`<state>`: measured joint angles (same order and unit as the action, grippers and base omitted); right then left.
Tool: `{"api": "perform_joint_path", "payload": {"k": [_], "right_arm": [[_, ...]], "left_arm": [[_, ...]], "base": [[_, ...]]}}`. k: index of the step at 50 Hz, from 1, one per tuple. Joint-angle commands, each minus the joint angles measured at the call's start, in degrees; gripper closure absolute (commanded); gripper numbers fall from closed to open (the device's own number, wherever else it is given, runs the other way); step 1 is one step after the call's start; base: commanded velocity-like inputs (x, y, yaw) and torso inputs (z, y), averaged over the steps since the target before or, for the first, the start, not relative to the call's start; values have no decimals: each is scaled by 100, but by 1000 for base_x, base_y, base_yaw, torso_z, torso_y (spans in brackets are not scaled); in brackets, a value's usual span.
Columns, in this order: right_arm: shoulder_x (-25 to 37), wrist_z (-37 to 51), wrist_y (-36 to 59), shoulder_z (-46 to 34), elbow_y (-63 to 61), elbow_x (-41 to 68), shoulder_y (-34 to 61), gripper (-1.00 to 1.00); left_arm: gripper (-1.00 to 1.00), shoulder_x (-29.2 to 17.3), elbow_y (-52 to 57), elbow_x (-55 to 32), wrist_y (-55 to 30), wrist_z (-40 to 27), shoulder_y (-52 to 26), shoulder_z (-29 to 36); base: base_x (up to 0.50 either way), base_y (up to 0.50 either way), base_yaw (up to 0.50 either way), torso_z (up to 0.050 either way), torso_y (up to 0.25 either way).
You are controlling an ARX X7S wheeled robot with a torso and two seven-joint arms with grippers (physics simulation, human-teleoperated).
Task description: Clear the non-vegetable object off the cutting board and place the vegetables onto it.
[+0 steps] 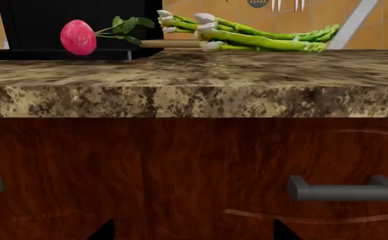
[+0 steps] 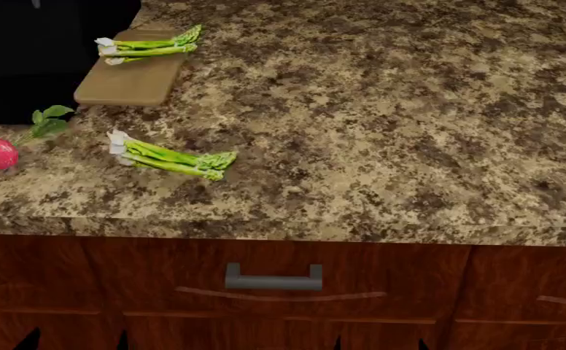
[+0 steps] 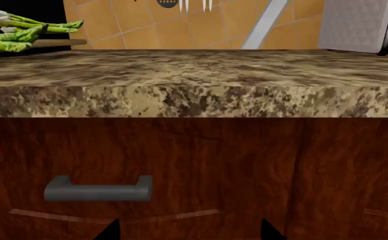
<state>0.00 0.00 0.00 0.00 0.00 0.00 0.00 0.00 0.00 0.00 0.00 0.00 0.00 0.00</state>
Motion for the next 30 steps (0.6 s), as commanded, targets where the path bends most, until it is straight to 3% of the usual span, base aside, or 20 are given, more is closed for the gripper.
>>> {"api": "perform_joint_path", "payload": {"k": [1,23,30], "right_arm": [[69,98,39,-97,-50,69,-10,-100],[366,485,-15,-435,-44,336,-14,-100],[421,555,28,-503,-43,373,3,-100]], "left_arm": [[-100,-100,-36,-100,28,-117,-10,118],[-100,-379,109,-485,-32,-409,12,396],[-100,-425,43,-543,25,-462,-13,453]], "base": [[0,0,0,0,0],[0,0,0,0,0],[0,463,0,0,0]]}}
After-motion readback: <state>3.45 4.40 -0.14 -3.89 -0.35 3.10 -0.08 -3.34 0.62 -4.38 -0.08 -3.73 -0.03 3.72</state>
